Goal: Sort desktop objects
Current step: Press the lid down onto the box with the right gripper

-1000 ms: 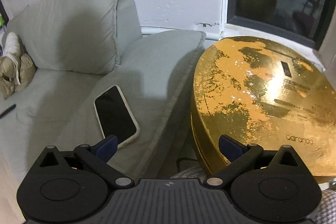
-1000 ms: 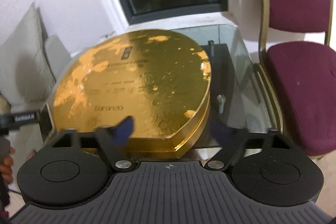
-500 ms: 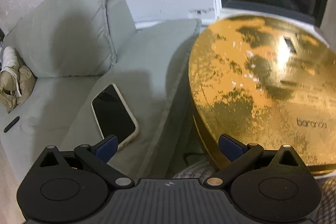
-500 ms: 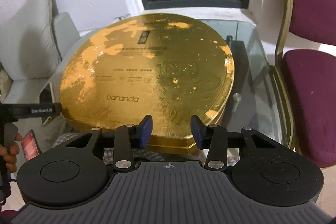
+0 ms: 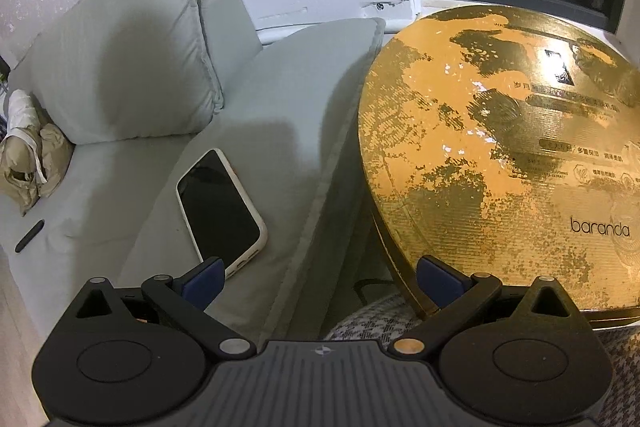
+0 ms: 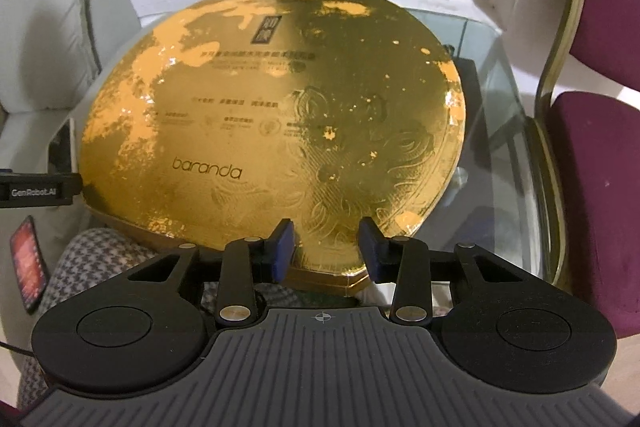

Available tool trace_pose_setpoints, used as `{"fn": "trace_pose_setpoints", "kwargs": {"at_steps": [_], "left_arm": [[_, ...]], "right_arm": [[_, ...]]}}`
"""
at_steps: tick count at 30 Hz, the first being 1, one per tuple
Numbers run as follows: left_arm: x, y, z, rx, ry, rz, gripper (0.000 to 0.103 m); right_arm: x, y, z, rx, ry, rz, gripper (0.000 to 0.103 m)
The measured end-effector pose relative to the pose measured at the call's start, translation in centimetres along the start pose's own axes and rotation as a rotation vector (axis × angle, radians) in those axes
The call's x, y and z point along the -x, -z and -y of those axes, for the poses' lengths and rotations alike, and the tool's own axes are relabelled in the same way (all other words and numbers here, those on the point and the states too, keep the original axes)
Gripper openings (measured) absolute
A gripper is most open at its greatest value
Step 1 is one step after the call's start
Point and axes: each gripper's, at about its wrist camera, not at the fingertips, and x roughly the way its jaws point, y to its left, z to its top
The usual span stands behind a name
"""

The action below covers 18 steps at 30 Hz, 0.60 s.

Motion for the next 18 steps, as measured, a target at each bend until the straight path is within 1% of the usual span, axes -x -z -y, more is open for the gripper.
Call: {"fn": "trace_pose_setpoints", "kwargs": {"at_steps": [3, 6, 10, 12, 13, 14, 15, 17, 18], "left_arm": [[-0.2, -0.1, 0.1, -0.008, -0.006, -0.011, 0.103], [-0.4, -0.3, 0.2, -0.017, -0.009, -0.023, 0.103], [0.2, -0.3, 0.1, -0.012, -0.008, -0.03, 0.102], [1.0, -0.3, 0.0, -0.011, 0.0, -0.023, 0.102], [1.7, -0.2, -0.1, -0.012, 0.008, -0.014, 0.102], [2.4, -0.3, -0.1, -0.012, 0.018, -0.004, 0.102], [3.2, -0.3, -0.2, -0.011, 0.03, 0.008, 0.102], [4.9, -0.4, -0.2, -0.008, 0.053, 0.039, 0.102], [5.9, -0.5, -0.2, -0.009, 0.063, 0.06, 0.102]], "right_arm": [[0.0, -0.1, -0.1, -0.001, -0.001, -0.013, 0.042], [0.7, -0.1, 0.1, -0.036, -0.034, -0.011, 0.042], [2.4, 0.1, 0.1, -0.046, -0.042, 0.011, 0.044], [3.2, 0.2, 0.3, -0.064, -0.046, 0.013, 0.051], [3.6, 0.3, 0.5, -0.074, -0.048, 0.013, 0.053], [4.1, 0.3, 0.5, -0.082, -0.052, 0.014, 0.059], [4.5, 0.4, 0.6, -0.09, -0.055, 0.013, 0.068], [5.7, 0.6, 0.7, -0.11, -0.065, 0.026, 0.078], [6.4, 0.6, 0.8, -0.117, -0.07, 0.044, 0.081]]}}
